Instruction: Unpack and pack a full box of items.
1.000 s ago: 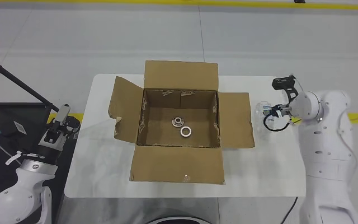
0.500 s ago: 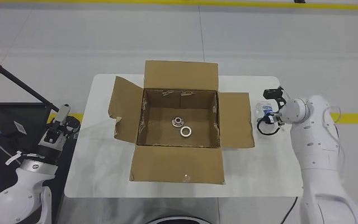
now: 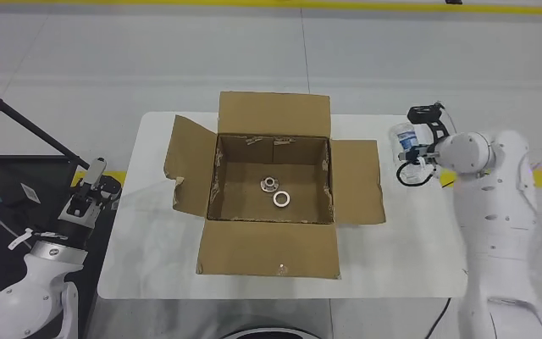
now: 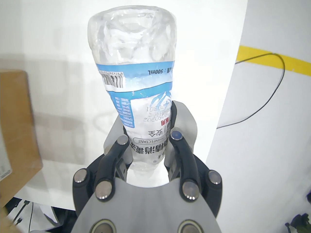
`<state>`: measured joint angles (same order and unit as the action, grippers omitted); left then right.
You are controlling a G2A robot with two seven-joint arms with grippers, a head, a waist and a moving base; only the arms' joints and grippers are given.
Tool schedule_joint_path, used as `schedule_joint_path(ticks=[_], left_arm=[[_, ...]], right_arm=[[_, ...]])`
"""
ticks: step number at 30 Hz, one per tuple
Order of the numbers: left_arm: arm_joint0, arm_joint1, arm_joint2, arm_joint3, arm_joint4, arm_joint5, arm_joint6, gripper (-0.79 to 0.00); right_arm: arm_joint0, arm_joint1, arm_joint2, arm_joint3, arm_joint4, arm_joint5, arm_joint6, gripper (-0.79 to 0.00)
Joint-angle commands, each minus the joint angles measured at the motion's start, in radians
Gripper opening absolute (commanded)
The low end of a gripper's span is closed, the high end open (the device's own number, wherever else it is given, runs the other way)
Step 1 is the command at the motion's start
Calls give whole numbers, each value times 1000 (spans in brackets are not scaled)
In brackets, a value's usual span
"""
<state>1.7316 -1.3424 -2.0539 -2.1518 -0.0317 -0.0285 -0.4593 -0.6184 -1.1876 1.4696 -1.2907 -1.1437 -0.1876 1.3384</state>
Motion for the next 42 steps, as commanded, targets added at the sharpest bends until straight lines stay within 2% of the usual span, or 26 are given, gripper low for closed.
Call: schedule_joint_path(ticks=[1,4,7,9,12,17,22,29,34,42], left_arm=[[0,0,0,0,0,0,0,0],[0,0,0,0,0,0,0,0],[0,0,0,0,0,0,0,0],[0,0,0,0,0,0,0,0],[0,0,0,0,0,0,0,0],[0,0,0,0,0,0,0,0],[0,0,0,0,0,0,0,0],[0,0,0,0,0,0,0,0],[0,0,0,0,0,0,0,0],[0,0,0,0,0,0,0,0]], right_arm=[[-25,2,1,-173,-7,35,27,-785],[-47,0,-21,-394,7,80,44,-785],[-39,-6,-80,-552,36,98,40,-785],[-25,-14,-142,-605,77,96,26,-785],[12,-29,-273,-614,125,74,9,-785],[64,-64,-486,-496,203,53,-35,-785],[84,-92,-612,-365,247,53,-61,-785],[86,-111,-693,-237,205,86,-44,-785],[91,-130,-737,-135,162,123,-110,-785],[122,-167,-807,-5,118,167,-117,-785]])
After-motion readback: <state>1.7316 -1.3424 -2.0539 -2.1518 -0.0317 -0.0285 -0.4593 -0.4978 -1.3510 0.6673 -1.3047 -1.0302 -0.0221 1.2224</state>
